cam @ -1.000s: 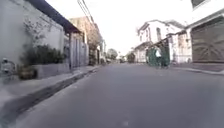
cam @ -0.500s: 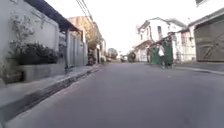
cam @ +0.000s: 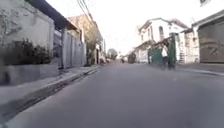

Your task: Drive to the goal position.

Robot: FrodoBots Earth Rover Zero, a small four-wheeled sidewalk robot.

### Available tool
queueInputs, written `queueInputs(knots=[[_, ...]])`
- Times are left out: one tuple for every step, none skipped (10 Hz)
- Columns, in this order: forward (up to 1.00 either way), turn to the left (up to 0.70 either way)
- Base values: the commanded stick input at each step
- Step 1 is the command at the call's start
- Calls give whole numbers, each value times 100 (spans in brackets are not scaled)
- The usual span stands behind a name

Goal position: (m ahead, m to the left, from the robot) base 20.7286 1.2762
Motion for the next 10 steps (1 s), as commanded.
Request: queueInputs(knots=[[100, -17], [100, -39], [100, -35], [100, -17], [100, -1], [100, 1], [100, 1], [100, 1], [100, 1], [100, 1]])
